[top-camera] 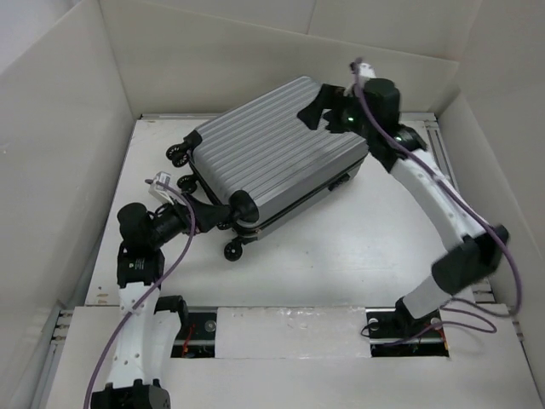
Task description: Pack the luggage
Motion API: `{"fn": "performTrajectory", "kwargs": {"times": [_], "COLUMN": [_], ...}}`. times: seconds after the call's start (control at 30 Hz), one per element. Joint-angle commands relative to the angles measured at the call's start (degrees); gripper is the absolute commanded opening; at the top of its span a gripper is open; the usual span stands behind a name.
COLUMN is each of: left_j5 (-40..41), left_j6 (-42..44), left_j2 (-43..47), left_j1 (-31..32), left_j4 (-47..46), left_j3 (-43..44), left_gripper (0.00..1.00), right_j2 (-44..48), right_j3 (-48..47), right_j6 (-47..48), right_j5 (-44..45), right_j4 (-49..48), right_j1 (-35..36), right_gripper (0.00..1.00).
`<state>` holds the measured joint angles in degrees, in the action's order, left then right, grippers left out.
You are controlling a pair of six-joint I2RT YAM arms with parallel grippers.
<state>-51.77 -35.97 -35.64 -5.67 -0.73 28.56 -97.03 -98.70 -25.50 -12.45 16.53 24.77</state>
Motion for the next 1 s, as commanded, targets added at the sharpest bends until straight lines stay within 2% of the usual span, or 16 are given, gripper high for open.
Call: {"fn": "performTrajectory", "kwargs": {"times": [0.0, 0.07, 0.1, 0.13, 0.2, 0.27, 0.37, 0.53, 0.6, 0.67, 0.73, 0.8, 0.87, 0.9, 0.97], "left_j5": [-3.8, 0.6, 6.9, 10.1, 15.0, 19.1, 21.3, 20.7, 17.9, 16.4, 14.0, 9.3, 6.5, 5.8, 4.5], "left_j6": [-0.2, 1.2, 1.2, 1.2, -1.2, -4.3, -12.1, -23.8, -28.1, -28.9, -29.4, -30.6, -37.5, -40.0, -42.9], "left_j2": [4.0, 4.7, 4.7, 4.7, 1.5, -2.0, -9.7, -18.3, -21.2, -26.4, -30.9, -39.0, -45.5, -47.3, -50.6], "left_j1": [0.6, 0.6, 0.6, 0.6, 0.6, 0.6, -3.1, -11.4, -14.5, -17.5, -18.1, -18.1, -18.1, -18.1, -18.1], "left_j4": [-2.3, 2.9, 4.4, 5.4, 5.4, 2.5, -5.2, -22.6, -28.1, -33.3, -35.2, -38.9, -47.1, -57.0, -62.7], "left_j3": [8.5, 11.9, 14.5, 15.5, 16.0, 14.8, 10.7, 5.6, 4.5, 4.0, 7.2, 10.1, 9.4, 8.6, 8.1], "left_gripper": [1.00, 1.00, 1.00, 1.00, 1.00, 1.00, 1.00, 0.98, 0.99, 0.99, 0.99, 0.99, 0.99, 0.99, 0.99], "right_j2": [16.8, 26.7, 29.9, 32.8, 40.5, 44.4, 49.1, 49.8, 48.7, 46.2, 44.1, 40.4, 36.7, 35.4, 33.2], "right_j3": [6.7, 18.8, 23.2, 32.0, 39.8, 49.9, 57.7, 62.3, 63.1, 63.6, 64.2, 64.8, 64.1, 64.1, 62.2], "right_j6": [2.5, 1.9, 0.3, -1.0, -5.2, -8.3, -12.8, -16.2, -17.0, -18.1, -18.1, -18.6, -18.6, -18.6, -18.1], "right_j5": [4.9, 6.4, 6.4, 8.6, 11.1, 14.2, 20.1, 27.3, 29.4, 30.5, 30.6, 30.6, 30.6, 30.6, 30.6], "right_j4": [0.1, -1.3, -4.2, -5.8, -9.9, -13.3, -15.8, -16.4, -17.2, -19.2, -21.4, -24.9, -26.5, -27.7, -28.4], "right_j1": [-0.3, 2.6, 6.6, 8.7, 13.9, 21.8, 31.8, 43.1, 47.5, 49.9, 52.6, 54.7, 55.8, 56.3, 57.7], "right_gripper": [0.99, 0.99, 0.99, 0.99, 0.99, 0.99, 0.99, 0.99, 0.99, 0.99, 0.99, 0.99, 0.99, 0.99, 0.99]}}
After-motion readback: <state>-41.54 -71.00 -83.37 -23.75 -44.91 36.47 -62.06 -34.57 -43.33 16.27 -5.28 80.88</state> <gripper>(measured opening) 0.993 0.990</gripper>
